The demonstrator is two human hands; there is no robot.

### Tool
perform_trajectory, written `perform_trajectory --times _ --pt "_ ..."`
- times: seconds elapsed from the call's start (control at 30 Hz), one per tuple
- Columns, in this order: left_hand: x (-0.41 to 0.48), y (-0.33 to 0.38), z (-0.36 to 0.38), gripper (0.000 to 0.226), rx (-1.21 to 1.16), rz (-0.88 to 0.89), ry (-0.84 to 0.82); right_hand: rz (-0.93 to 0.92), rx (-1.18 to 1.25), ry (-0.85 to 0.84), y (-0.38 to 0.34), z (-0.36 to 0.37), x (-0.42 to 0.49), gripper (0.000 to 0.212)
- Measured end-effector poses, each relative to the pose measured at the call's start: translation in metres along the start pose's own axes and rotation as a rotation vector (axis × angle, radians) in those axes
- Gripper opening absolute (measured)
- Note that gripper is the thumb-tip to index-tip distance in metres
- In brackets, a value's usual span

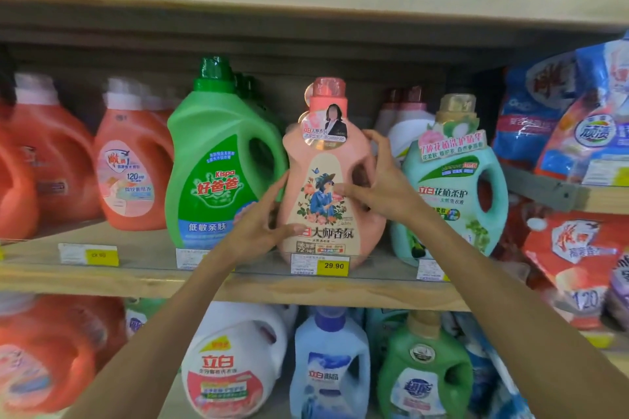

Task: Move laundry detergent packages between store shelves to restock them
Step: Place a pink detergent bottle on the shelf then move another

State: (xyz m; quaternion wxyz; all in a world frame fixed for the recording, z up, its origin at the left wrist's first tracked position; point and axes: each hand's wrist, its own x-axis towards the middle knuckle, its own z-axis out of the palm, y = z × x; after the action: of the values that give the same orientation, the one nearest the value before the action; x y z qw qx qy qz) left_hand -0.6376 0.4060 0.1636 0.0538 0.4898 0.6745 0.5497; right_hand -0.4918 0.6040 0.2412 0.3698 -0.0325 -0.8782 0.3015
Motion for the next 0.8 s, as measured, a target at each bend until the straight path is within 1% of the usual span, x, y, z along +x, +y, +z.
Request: perform_trajectory --times 0.13,0.4,0.5,0.63,0.73,0.8 --pt "-0.001 -0.001 0.000 0.096 0.035 0.005 0.004 0.007 -0.030 -0.024 -0.002 -0.001 -0.001 0.103" --pt "-0.006 0.010 -0.002 0.091 -0.001 -0.060 -0.067 0.061 -0.037 -0.028 -0.009 0.001 -0.008 0.104" --pt "-0.012 0.013 0.000 0.089 0.026 -0.086 0.007 0.120 -0.089 -0.060 -0.016 0.005 -0.012 0.106" --pt "-0.023 0.010 -0.002 0.089 0.132 -0.093 0.057 0.171 -0.299 -0.121 -0.021 0.004 -0.019 0.100" --pt "-0.021 -0.019 -0.010 0.093 0.237 -0.087 0.037 0.172 -0.527 -0.168 -0.025 -0.006 -0.034 0.097" --pt "-0.037 -0.004 -0.008 0.086 0.344 -0.062 0.060 0.180 -0.692 -0.212 -0.032 -0.014 -0.048 0.082"
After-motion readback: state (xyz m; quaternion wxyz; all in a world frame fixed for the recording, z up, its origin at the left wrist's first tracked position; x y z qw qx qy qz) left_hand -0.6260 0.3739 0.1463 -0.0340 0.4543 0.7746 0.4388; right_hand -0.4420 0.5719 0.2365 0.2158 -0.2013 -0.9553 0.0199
